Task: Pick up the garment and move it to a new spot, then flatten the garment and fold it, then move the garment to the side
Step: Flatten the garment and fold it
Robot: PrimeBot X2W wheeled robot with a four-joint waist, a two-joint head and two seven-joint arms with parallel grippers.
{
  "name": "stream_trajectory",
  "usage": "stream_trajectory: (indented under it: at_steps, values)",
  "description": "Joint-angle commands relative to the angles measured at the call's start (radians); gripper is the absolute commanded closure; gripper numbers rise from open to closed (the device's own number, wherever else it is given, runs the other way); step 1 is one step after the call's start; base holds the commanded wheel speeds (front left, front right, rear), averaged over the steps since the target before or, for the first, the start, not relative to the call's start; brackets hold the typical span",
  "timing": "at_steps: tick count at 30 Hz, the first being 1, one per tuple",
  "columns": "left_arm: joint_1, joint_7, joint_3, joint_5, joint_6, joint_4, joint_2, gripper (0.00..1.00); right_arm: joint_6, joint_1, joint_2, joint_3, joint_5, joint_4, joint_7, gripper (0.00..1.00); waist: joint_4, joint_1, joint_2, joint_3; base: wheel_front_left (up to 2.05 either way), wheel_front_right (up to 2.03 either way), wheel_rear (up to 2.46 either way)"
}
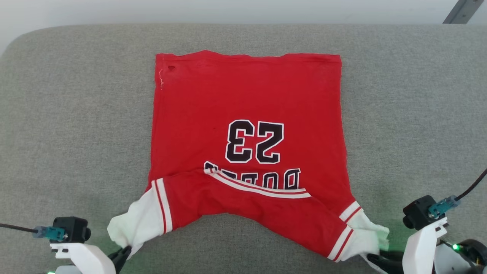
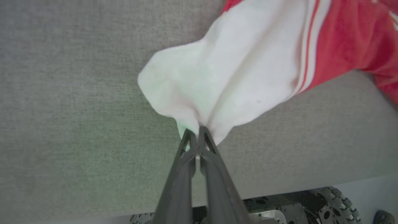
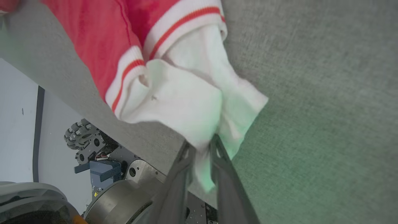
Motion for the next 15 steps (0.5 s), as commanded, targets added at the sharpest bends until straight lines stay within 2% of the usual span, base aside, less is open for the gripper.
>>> stream_trajectory:
  at_steps: [1,10,15]
  values:
    - [-0.012,-0.012,0.001,0.014,-0.007,-0.002,-0.008,1.0,0.0,0.009,0.013,-0.018,-0.016,-0.017,0.015,0.0,0.003,0.0,-0.0001,-0.002,0.0,0.0,0.0]
    - [-0.058,-0.074,0.007,0.049,-0.039,0.012,-0.054,1.0,0.0,-0.038,0.114,-0.195,-0.105,-0.215,0.131,0.0,0.029,0.0,-0.0001,-0.007,0.0,0.0,0.0]
    - [-0.093,-0.078,-0.005,0.071,-0.058,0.031,-0.081,1.0,0.0,-0.201,0.184,-0.243,-0.214,-0.233,0.098,0.0,0.046,0.0,-0.0001,0.022,0.0,0.0,0.0]
